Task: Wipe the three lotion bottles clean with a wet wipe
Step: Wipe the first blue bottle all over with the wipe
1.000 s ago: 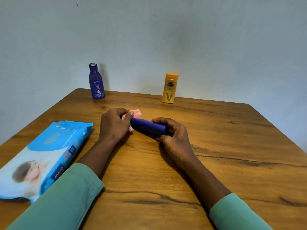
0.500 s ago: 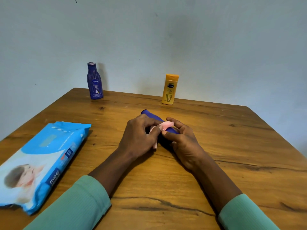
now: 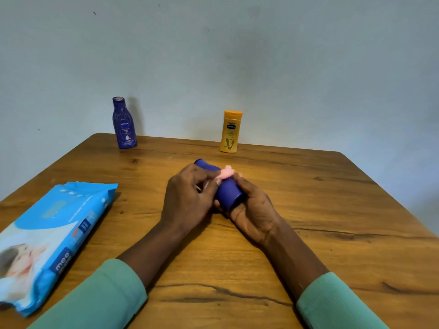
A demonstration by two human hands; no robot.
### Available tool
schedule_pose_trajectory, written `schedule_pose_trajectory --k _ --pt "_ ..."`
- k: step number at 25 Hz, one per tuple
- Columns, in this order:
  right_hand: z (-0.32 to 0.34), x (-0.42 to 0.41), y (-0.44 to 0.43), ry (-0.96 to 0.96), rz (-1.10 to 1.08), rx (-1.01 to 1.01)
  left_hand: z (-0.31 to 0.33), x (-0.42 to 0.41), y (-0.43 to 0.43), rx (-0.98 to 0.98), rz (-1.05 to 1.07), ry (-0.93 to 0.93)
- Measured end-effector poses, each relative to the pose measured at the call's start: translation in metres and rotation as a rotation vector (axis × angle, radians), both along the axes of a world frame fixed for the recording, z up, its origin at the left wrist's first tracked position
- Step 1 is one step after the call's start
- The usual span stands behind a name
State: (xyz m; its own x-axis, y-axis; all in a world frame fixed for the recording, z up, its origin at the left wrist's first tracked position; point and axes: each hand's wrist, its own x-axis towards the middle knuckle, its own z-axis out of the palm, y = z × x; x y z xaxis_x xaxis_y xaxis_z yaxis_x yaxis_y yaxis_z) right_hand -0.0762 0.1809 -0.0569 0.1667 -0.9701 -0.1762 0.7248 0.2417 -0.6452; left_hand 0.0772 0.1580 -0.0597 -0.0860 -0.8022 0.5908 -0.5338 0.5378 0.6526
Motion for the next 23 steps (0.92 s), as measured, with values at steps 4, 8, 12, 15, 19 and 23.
schedule_pose_trajectory --k 4,8,12,15,19,23 --pt "0.002 -0.004 -0.004 -0.020 -0.095 0.025 0.005 -0.024 0.016 -0.061 -0.217 -0.086" --pt "0.001 -0.011 0.002 0.051 -0.091 -0.031 0.010 -0.020 0.004 -0.102 -0.114 -0.048" --pt "-0.001 -0.008 0.005 0.371 -0.043 -0.177 0.016 0.007 -0.019 -0.024 0.155 0.132" --pt "-0.001 -0.006 0.005 0.451 0.021 -0.197 0.014 0.018 -0.024 0.058 0.139 0.122" --pt "-0.005 0.002 0.006 0.475 0.092 -0.314 0.022 0.007 0.000 0.148 -0.281 0.059" --pt "-0.005 -0.006 -0.001 1.174 -0.116 -0.427 0.020 -0.001 0.002 -0.025 -0.304 -0.070"
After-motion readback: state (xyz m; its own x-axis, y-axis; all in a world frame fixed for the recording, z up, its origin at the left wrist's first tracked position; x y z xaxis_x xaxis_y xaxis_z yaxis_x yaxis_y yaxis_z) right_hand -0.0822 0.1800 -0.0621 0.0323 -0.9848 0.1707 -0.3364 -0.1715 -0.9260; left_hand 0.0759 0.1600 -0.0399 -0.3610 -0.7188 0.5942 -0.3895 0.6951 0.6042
